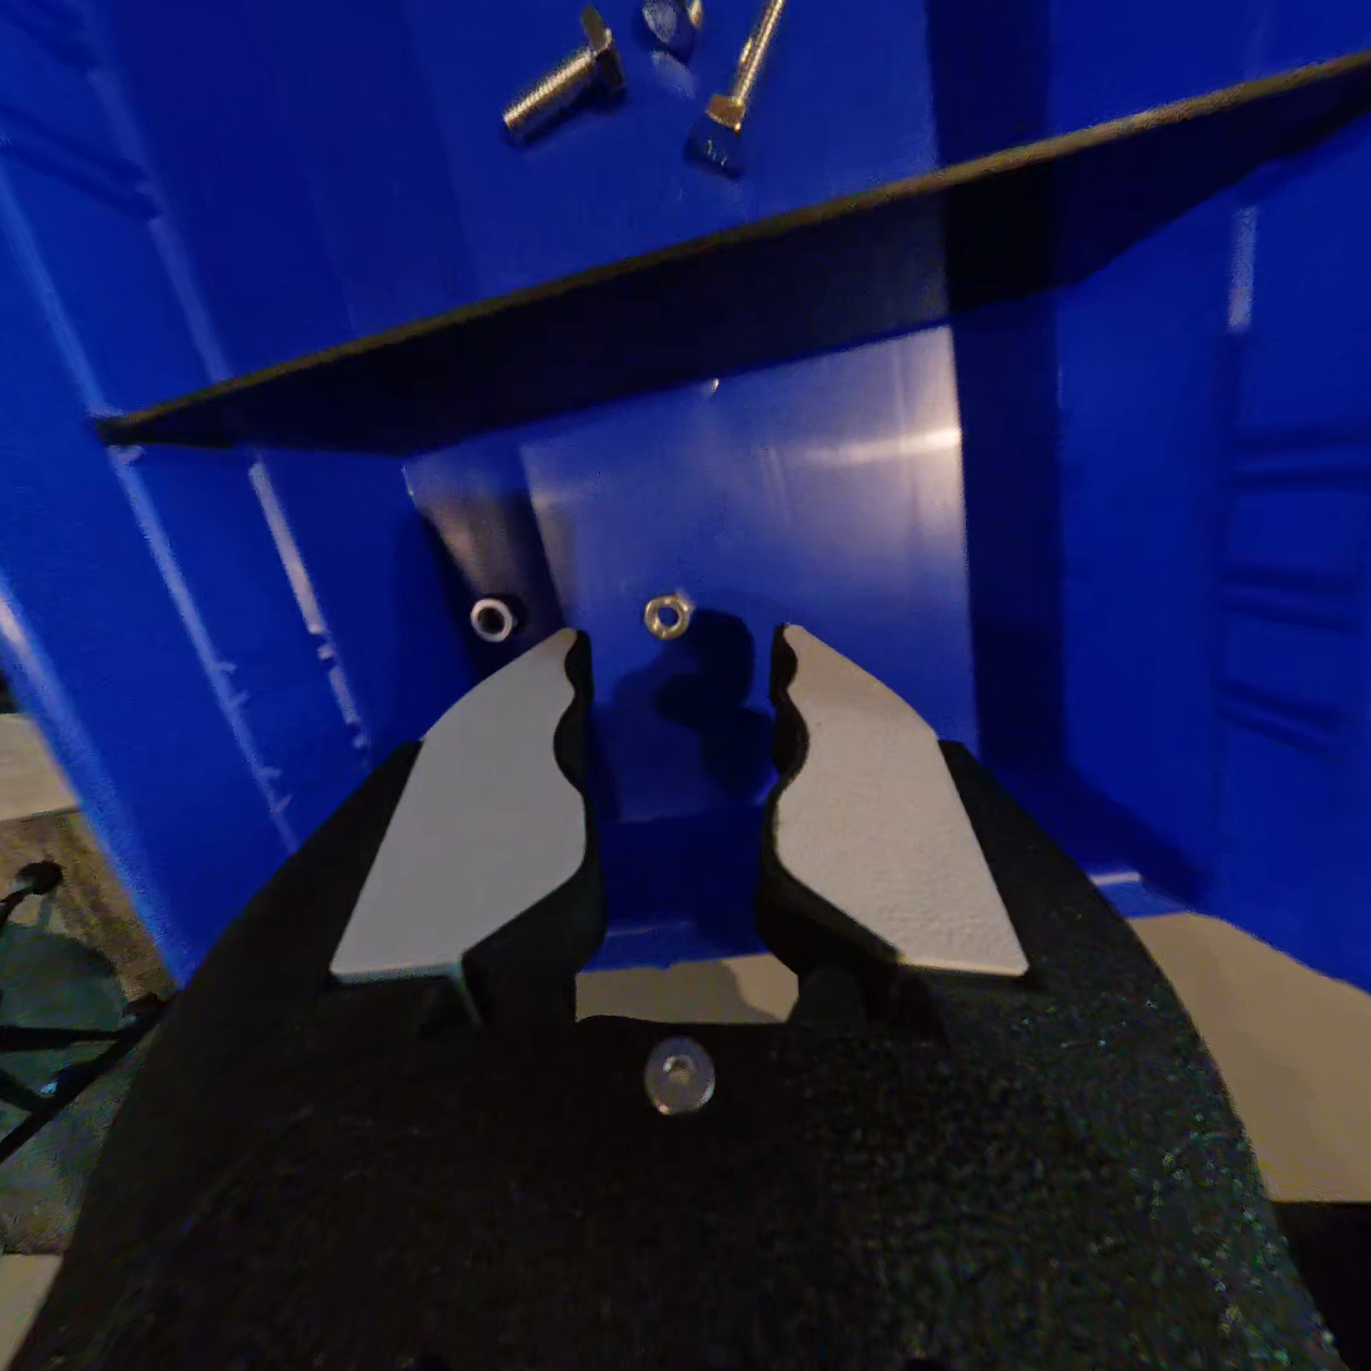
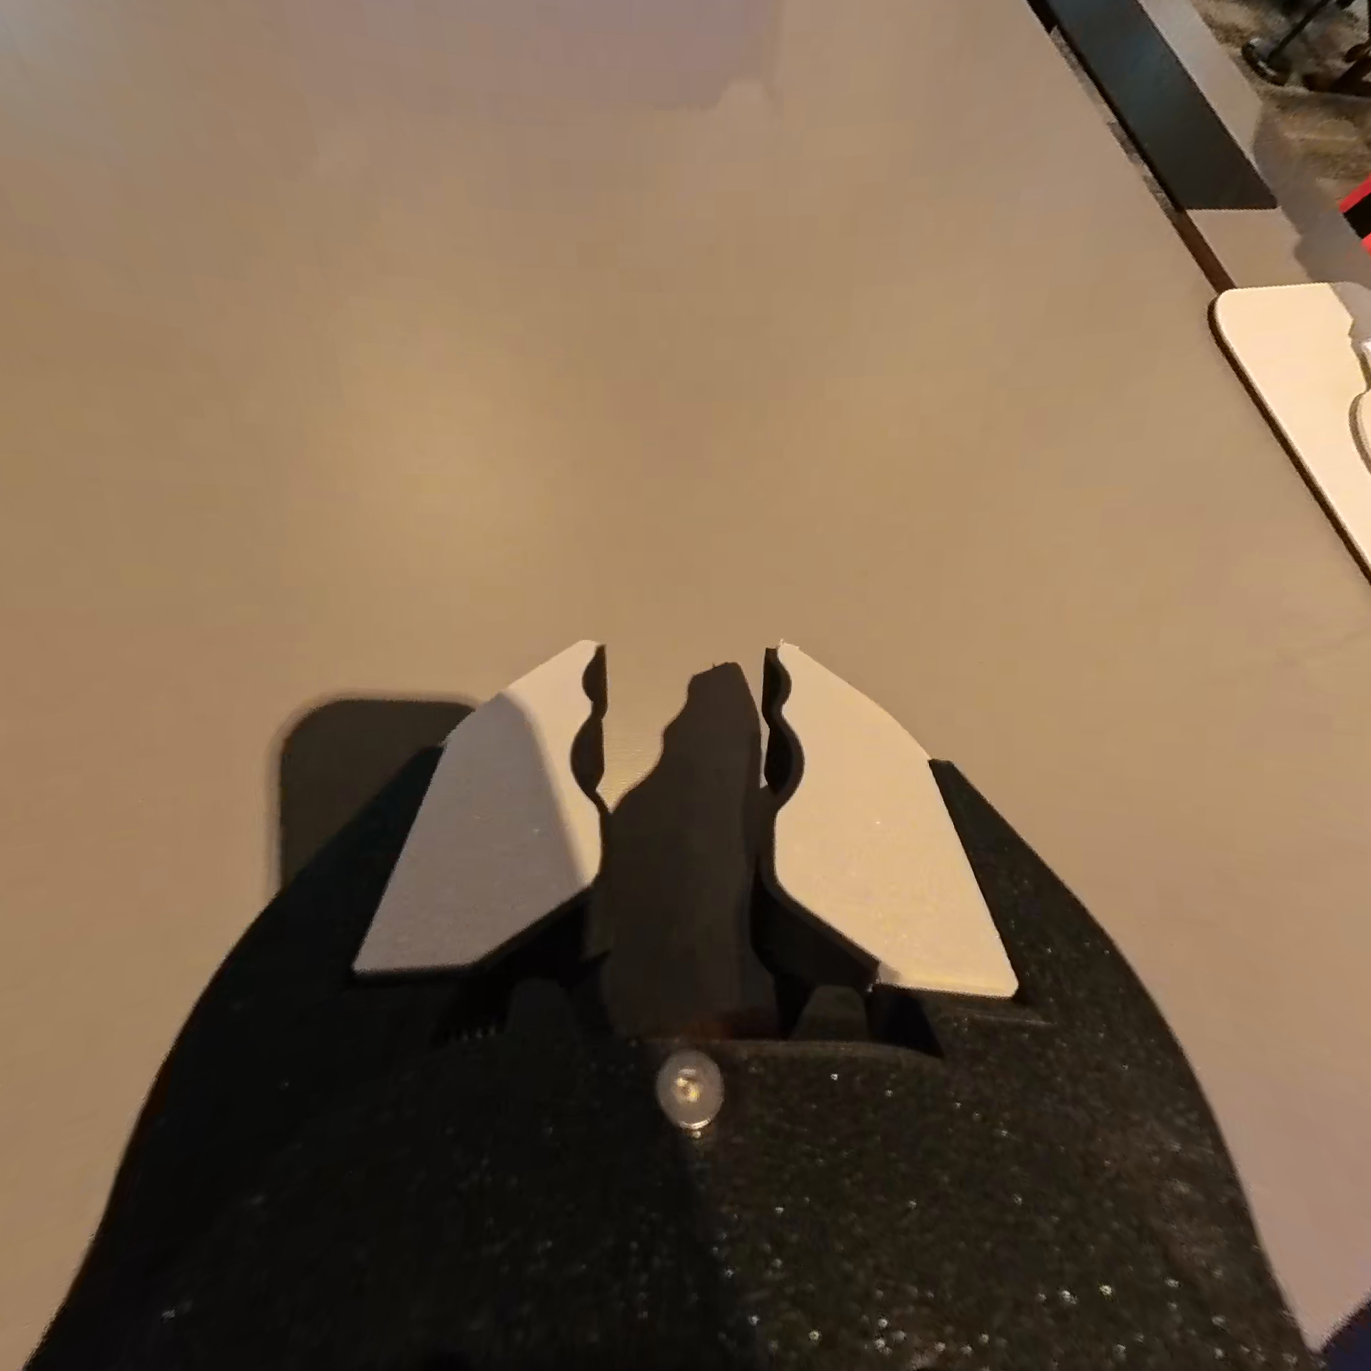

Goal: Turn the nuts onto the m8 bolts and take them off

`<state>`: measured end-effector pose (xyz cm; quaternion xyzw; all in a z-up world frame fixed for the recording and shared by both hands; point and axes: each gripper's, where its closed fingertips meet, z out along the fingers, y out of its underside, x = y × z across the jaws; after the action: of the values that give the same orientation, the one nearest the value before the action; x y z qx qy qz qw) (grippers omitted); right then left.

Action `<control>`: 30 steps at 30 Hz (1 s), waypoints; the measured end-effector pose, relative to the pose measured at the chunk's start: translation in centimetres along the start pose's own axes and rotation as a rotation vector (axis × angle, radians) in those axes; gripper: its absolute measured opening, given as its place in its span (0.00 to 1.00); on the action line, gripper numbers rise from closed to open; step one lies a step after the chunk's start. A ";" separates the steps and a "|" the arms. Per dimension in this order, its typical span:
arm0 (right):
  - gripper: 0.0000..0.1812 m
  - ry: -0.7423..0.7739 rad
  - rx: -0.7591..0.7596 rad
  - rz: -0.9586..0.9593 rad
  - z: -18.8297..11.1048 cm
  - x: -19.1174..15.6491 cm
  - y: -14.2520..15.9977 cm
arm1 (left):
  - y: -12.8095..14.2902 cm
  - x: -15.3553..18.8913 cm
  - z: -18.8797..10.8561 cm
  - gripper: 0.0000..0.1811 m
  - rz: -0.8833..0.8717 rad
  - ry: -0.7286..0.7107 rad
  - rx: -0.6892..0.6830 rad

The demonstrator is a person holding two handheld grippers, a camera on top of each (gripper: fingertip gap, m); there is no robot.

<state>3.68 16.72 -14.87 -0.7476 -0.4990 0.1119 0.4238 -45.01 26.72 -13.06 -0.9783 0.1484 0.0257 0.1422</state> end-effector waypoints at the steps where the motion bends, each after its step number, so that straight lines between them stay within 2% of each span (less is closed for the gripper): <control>1: 0.22 -0.003 0.002 0.005 0.0 0.0 0.0 | 0.0 0.0 0.5 0.25 -0.009 0.006 -0.015; 7: 0.22 -0.011 0.013 0.019 -0.2 0.1 -0.1 | 0.9 -0.3 3.2 0.25 -0.042 0.026 -0.100; 11: 0.22 -0.004 0.013 0.018 -0.2 0.1 0.0 | 0.8 0.3 3.3 0.16 -0.074 0.073 -0.082; 12: 0.22 -0.001 0.013 0.016 -0.2 0.1 0.0 | 0.9 0.4 3.2 0.09 -0.073 0.076 -0.088; 16: 0.22 0.009 0.012 0.008 -0.2 0.1 0.0 | 1.1 0.3 3.1 0.08 -0.092 0.077 -0.089; 18: 0.22 0.010 0.012 0.005 -0.2 0.1 0.0 | 0.6 0.1 2.0 0.08 -0.095 0.043 -0.039; 20: 0.22 0.009 0.013 0.005 -0.2 0.1 -0.1 | -1.4 0.9 -1.5 0.08 -0.069 -0.004 0.094; 22: 0.22 0.004 0.014 0.010 -0.2 0.1 -0.1 | -4.5 5.4 -7.0 0.08 0.063 0.000 0.294; 24: 0.22 0.000 0.014 0.017 -0.1 0.2 -0.1 | -6.6 13.2 -11.3 0.08 0.280 0.068 0.428; 25: 0.22 0.000 0.016 0.022 -0.1 0.2 -0.1 | -7.0 17.1 -12.1 0.08 0.385 0.097 0.446; 27: 0.22 0.006 0.028 0.031 -0.3 0.3 -0.2 | -6.7 25.4 -11.4 0.08 0.585 0.204 0.425; 30: 0.22 0.025 0.058 0.043 -0.7 0.6 -0.4 | -3.7 36.4 -7.0 0.08 0.828 0.409 0.289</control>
<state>4.11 16.90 -13.96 -0.7468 -0.4741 0.1258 0.4491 -9.10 17.76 -8.69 -0.7924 0.5521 -0.1336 0.2222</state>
